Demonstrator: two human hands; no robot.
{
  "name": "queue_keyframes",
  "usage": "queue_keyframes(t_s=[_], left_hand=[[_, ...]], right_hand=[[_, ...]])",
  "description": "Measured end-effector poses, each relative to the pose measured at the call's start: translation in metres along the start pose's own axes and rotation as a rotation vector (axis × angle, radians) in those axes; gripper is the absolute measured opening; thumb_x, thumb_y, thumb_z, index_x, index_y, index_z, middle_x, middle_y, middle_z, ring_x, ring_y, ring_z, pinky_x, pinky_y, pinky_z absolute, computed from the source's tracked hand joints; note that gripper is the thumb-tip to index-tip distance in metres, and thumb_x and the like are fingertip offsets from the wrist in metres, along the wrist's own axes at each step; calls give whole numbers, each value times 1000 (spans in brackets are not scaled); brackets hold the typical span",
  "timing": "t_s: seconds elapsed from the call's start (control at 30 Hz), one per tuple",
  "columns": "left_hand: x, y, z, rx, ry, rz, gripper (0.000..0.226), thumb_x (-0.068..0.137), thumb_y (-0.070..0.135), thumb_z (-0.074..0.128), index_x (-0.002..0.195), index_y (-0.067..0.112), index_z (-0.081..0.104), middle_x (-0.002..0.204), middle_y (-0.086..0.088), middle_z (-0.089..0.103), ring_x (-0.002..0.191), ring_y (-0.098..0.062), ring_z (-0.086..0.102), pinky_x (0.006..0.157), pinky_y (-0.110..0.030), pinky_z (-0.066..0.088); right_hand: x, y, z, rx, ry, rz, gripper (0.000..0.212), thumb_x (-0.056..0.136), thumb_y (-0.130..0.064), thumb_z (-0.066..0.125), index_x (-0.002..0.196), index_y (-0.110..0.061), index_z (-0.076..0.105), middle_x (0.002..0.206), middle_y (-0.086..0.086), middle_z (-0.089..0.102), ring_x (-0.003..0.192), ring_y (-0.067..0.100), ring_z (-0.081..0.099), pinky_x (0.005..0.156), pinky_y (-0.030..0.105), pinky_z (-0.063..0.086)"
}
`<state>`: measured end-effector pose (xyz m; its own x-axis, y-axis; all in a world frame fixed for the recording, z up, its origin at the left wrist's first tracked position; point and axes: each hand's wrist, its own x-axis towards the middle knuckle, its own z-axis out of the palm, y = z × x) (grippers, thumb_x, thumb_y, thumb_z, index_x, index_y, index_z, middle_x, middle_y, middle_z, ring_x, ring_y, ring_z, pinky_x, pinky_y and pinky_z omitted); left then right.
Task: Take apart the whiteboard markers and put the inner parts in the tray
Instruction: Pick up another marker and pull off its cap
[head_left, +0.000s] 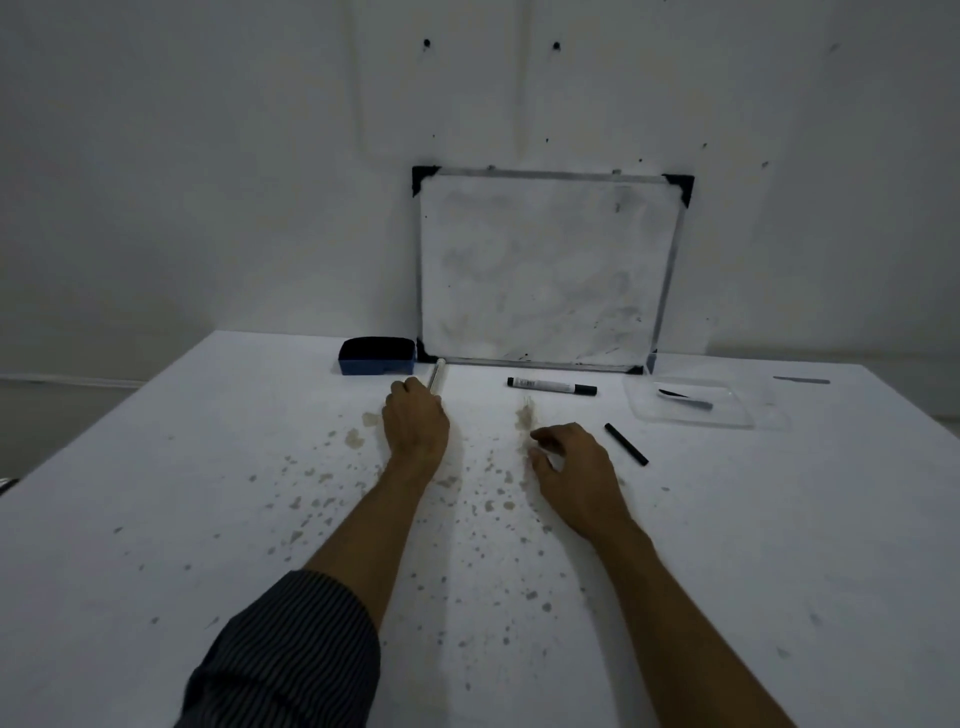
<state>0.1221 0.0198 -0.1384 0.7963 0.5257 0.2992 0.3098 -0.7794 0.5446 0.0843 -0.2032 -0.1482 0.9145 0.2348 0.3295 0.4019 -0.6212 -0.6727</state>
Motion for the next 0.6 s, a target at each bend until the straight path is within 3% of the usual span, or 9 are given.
queue_keyframes(t_s=[0.17, 0.27, 0.3, 0.4, 0.5, 0.6], left_hand=[[-23, 6, -19, -353, -25, -130, 25, 108, 17, 55, 109, -4, 69, 108, -20, 71, 94, -32, 68, 73, -35, 52], [-60, 17, -32, -662, -146, -172, 21, 108, 24, 58, 102, 11, 73, 87, -1, 72, 75, -17, 66, 58, -24, 50], [-74, 20, -34, -736, -202, -176, 18, 107, 27, 59, 104, 16, 73, 86, 3, 72, 74, -12, 65, 56, -18, 50], [-108, 25, -35, -828, -348, -99, 21, 105, 30, 63, 110, 16, 78, 90, 2, 78, 77, -10, 71, 60, -11, 53], [-121, 23, -34, -890, -446, 48, 20, 103, 29, 67, 116, 20, 78, 93, 3, 82, 82, -9, 76, 68, -17, 58], [-121, 23, -36, -917, -507, 132, 12, 102, 29, 68, 108, 30, 78, 91, 6, 82, 76, -10, 76, 69, -21, 62]], right_hand=[[-3, -3, -4, 81, -2, 22, 35, 100, -32, 66, 130, -15, 67, 122, 2, 69, 113, 14, 64, 100, 25, 48], [-6, -8, -9, 236, 11, 94, 40, 100, -43, 63, 133, -21, 66, 112, -9, 71, 99, -1, 66, 86, 10, 50], [-6, -10, -10, 298, 23, 111, 42, 101, -47, 60, 134, -22, 66, 111, -11, 73, 96, -2, 69, 85, 12, 54], [-7, -14, -16, 429, 59, 116, 37, 103, -50, 54, 123, -24, 72, 106, -10, 78, 85, 3, 76, 84, 29, 62], [-8, -19, -15, 585, 76, 152, 21, 103, -45, 58, 105, -32, 74, 97, -8, 81, 84, 5, 78, 73, 23, 60], [-8, -20, -15, 660, 85, 200, 18, 100, -45, 63, 103, -33, 75, 92, -8, 81, 82, 9, 78, 67, 19, 57]])
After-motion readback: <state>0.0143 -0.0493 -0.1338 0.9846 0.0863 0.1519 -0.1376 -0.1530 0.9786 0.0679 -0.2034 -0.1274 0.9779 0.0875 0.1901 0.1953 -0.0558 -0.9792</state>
